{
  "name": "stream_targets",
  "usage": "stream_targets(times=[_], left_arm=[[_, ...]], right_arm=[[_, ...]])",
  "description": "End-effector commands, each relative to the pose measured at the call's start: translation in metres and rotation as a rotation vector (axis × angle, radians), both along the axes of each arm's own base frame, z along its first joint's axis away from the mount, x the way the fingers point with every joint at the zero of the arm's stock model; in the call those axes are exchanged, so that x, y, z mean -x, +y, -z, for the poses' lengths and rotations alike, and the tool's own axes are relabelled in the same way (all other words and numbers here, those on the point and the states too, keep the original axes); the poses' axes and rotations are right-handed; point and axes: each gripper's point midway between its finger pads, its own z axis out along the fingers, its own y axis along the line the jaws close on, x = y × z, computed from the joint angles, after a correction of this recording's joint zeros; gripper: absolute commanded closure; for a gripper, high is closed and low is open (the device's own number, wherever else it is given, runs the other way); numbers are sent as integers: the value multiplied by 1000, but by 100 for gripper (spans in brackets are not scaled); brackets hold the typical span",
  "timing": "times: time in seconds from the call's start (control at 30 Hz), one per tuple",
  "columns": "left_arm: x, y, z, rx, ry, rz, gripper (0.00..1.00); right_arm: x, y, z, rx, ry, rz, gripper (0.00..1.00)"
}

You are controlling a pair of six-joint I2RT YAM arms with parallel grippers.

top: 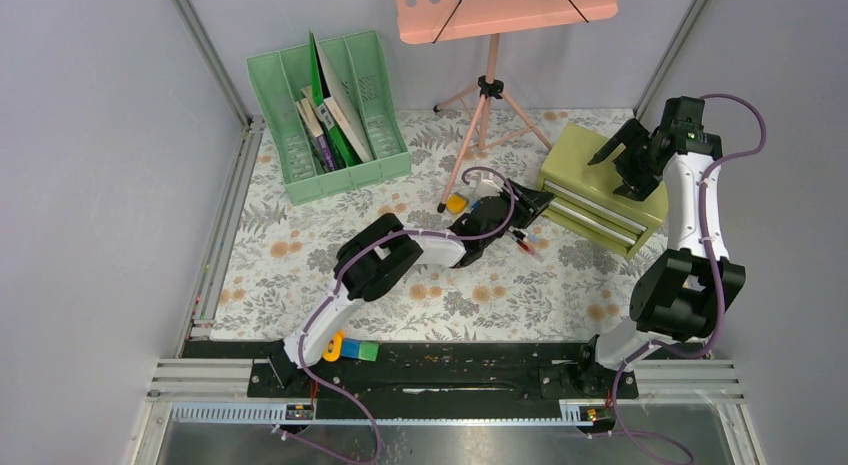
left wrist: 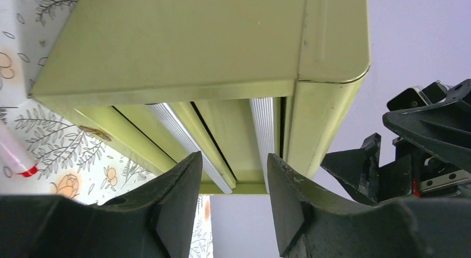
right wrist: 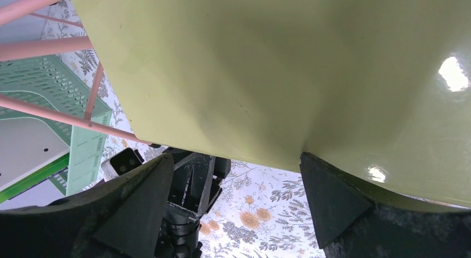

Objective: Organize the desk
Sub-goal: Open the drawer in the storage box.

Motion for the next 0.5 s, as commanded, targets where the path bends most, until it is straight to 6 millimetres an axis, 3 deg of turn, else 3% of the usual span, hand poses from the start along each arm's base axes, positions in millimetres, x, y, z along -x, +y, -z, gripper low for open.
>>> stream_targets(times=[0.0,0.37,0.47], left_arm=[[-10,-7,-39,72,-69,-26,53],[-29,-15,-25,33,-31,-54,54],[-29,-14,-19,25,-20,-55,61]], right_arm=[[0,-2,0,24,-2,-1,8],[3,1,2,12,2,-4,8],[2,2,2,9,1,-5,8]])
